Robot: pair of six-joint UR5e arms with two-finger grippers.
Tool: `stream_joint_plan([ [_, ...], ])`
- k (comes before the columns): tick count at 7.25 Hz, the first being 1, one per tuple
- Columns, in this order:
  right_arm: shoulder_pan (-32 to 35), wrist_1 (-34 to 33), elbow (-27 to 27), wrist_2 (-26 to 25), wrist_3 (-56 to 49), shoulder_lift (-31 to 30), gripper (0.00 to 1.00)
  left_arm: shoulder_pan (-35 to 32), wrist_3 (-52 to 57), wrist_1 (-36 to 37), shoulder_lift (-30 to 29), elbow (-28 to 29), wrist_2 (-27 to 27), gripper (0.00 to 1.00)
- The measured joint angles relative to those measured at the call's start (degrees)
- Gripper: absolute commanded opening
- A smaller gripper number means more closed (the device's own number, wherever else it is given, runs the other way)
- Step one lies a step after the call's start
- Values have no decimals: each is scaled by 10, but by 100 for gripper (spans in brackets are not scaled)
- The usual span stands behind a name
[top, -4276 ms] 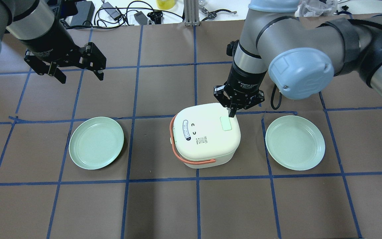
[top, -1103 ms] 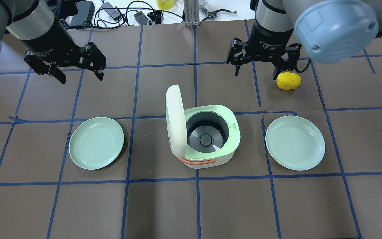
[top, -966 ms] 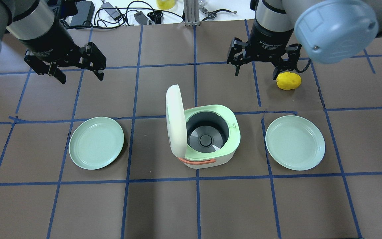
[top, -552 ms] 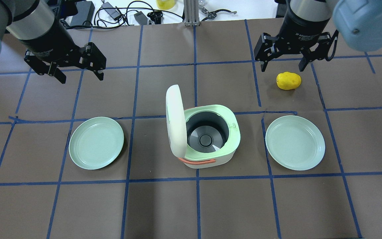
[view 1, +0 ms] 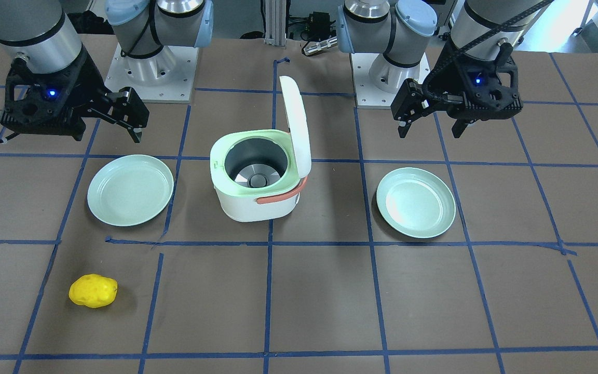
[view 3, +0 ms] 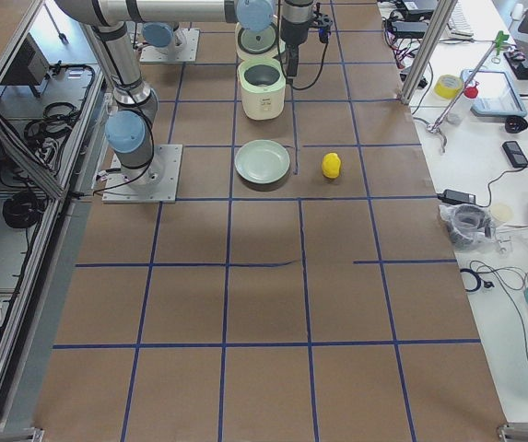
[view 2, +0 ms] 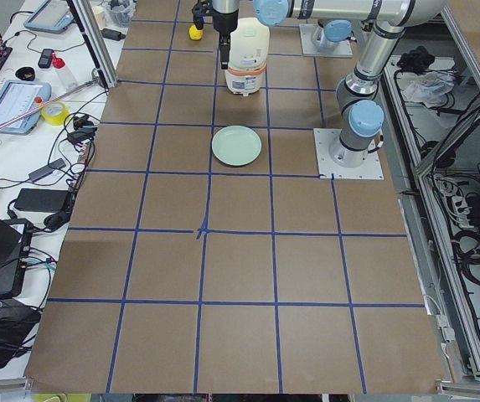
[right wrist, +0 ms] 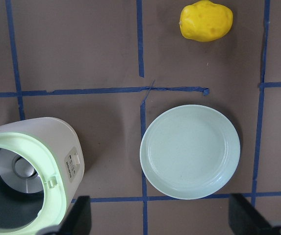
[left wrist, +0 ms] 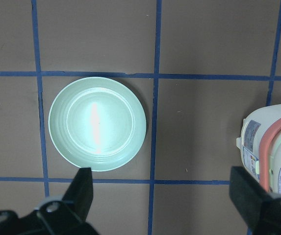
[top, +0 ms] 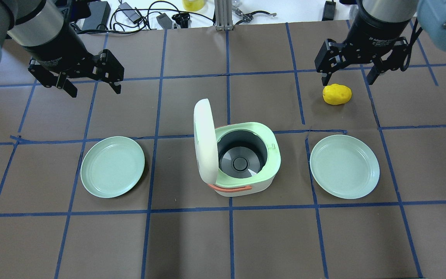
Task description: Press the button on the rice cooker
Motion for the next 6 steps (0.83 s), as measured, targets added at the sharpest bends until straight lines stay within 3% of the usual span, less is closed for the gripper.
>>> stream_joint_plan([
  [6, 0, 12, 0, -12, 1, -4, 100, 0, 0, 0, 0, 0, 0, 100],
])
